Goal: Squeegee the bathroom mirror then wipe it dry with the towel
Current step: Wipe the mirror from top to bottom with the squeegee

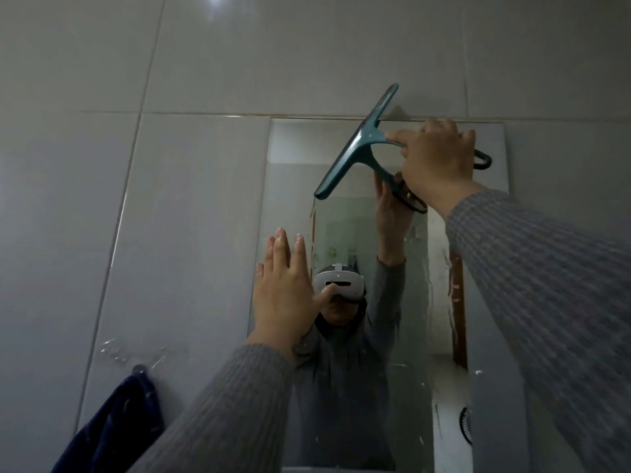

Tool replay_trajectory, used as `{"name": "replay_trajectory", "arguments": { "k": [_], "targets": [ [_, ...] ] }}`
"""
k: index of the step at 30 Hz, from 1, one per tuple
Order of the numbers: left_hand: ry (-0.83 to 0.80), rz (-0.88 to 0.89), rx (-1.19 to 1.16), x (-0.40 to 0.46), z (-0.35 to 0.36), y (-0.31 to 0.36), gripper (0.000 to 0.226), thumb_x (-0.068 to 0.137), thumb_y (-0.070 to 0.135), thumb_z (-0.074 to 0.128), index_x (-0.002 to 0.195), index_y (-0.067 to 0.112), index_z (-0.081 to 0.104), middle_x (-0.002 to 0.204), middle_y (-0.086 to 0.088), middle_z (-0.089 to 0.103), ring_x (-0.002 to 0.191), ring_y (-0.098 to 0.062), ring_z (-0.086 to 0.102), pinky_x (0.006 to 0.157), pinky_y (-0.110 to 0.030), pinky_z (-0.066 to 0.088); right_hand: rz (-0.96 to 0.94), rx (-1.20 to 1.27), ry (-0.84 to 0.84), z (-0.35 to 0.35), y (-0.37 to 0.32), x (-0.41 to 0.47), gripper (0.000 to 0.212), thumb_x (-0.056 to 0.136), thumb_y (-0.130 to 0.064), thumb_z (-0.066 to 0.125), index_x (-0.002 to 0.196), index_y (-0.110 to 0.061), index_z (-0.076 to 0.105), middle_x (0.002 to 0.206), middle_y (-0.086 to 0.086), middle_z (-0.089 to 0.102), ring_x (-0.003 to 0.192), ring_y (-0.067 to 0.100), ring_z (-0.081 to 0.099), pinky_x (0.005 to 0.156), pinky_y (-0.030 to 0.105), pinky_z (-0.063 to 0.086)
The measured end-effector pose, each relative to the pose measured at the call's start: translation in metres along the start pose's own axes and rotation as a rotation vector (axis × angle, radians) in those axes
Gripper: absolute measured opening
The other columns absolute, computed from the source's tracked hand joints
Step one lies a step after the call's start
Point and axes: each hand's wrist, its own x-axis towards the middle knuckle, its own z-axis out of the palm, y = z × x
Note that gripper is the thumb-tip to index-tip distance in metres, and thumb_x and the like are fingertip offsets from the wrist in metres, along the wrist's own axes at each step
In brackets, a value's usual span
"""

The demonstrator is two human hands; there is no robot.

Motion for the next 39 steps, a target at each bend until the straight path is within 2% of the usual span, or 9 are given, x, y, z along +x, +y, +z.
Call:
{"name": "replay_trajectory", "arguments": {
  "k": [13, 17, 21, 28, 30, 33, 36, 37, 39],
  "targets": [
    [0.001, -0.015, -0.012, 0.002, -0.001, 0.002, 0.106, 0.075, 0.068, 0.058, 0.151, 0.021, 0.002, 0.159, -0.004, -0.011, 0.146, -0.022, -0.010, 0.115, -0.043, 0.009, 0.314, 0.069, -0.109, -0.014, 0.091, -0.029, 0.043, 0.097, -0.015, 0.043, 0.136, -0.033, 0.049, 0.126, 0.017, 0.053, 0.117, 0.038, 0.046, 0.096, 0.051, 0.036],
    [0.002, -0.015, 0.001, 0.003, -0.002, 0.003, 0.105, 0.075, 0.067, 0.058, 0.150, 0.019, 0.004, 0.159, -0.006, -0.010, 0.146, -0.022, -0.010, 0.116, -0.044, 0.012, 0.413, 0.175, -0.138, -0.017, 0.093, -0.042, 0.042, 0.098, -0.019, 0.039, 0.137, -0.031, 0.049, 0.130, 0.011, 0.057, 0.115, 0.035, 0.053, 0.090, 0.041, 0.044],
    [0.017, -0.012, 0.006, 0.003, 0.000, 0.002, 0.105, 0.074, 0.068, 0.058, 0.151, 0.019, 0.005, 0.159, -0.006, -0.009, 0.146, -0.023, -0.009, 0.116, -0.043, 0.010, 0.456, 0.187, -0.115, -0.019, 0.080, -0.061, 0.034, 0.098, -0.018, 0.042, 0.128, -0.020, 0.057, 0.125, 0.010, 0.062, 0.110, 0.031, 0.058, 0.075, 0.031, 0.038],
    [-0.001, -0.014, -0.040, 0.004, -0.002, 0.000, 0.104, 0.073, 0.065, 0.062, 0.150, 0.020, 0.008, 0.160, -0.004, -0.006, 0.146, -0.023, -0.007, 0.117, -0.045, 0.010, 0.610, 0.372, -0.067, -0.006, 0.045, -0.086, 0.027, 0.095, -0.021, 0.047, 0.113, -0.009, 0.063, 0.110, 0.011, 0.068, 0.098, 0.029, 0.064, 0.066, 0.024, 0.035],
    [-0.005, -0.006, -0.047, 0.001, -0.003, -0.001, 0.103, 0.074, 0.063, 0.063, 0.150, 0.020, 0.008, 0.160, -0.004, -0.005, 0.146, -0.022, -0.007, 0.116, -0.044, 0.009, 0.648, 0.444, -0.064, -0.005, 0.028, -0.090, 0.026, 0.095, -0.020, 0.047, 0.110, -0.007, 0.062, 0.104, 0.011, 0.069, 0.089, 0.027, 0.068, 0.058, 0.022, 0.041],
    [0.002, 0.005, -0.038, -0.009, -0.005, -0.005, 0.102, 0.076, 0.060, 0.064, 0.150, 0.017, 0.009, 0.160, -0.006, -0.003, 0.146, -0.022, -0.006, 0.117, -0.043, 0.009, 0.683, 0.605, -0.070, -0.005, -0.002, -0.095, 0.024, 0.096, -0.018, 0.046, 0.110, -0.005, 0.059, 0.096, 0.009, 0.064, 0.078, 0.024, 0.067, 0.057, 0.033, 0.058],
    [0.016, 0.010, -0.003, -0.022, -0.006, -0.010, 0.103, 0.077, 0.059, 0.064, 0.150, 0.015, 0.007, 0.160, -0.008, -0.001, 0.146, -0.024, -0.001, 0.117, -0.040, 0.008, 0.646, 0.607, -0.082, -0.005, -0.032, -0.099, 0.023, 0.098, -0.018, 0.045, 0.111, -0.003, 0.058, 0.084, 0.003, 0.056, 0.065, 0.015, 0.059, 0.047, 0.019, 0.045],
    [0.011, 0.014, 0.002, -0.024, -0.006, -0.012, 0.103, 0.077, 0.059, 0.064, 0.150, 0.014, 0.006, 0.160, -0.008, 0.000, 0.146, -0.025, 0.000, 0.117, -0.039, 0.009, 0.622, 0.601, -0.090, -0.006, -0.043, -0.100, 0.025, 0.098, -0.018, 0.046, 0.113, -0.003, 0.058, 0.087, 0.003, 0.059, 0.067, 0.015, 0.059, 0.047, 0.016, 0.040],
    [-0.032, 0.029, 0.009, -0.026, -0.006, -0.014, 0.104, 0.077, 0.059, 0.064, 0.150, 0.014, 0.006, 0.160, -0.008, 0.000, 0.146, -0.025, 0.002, 0.117, -0.039, 0.011, 0.582, 0.619, -0.103, -0.004, -0.064, -0.102, 0.027, 0.097, -0.019, 0.047, 0.115, -0.003, 0.058, 0.100, 0.007, 0.066, 0.079, 0.019, 0.062, 0.053, 0.018, 0.043]
  ]
}}
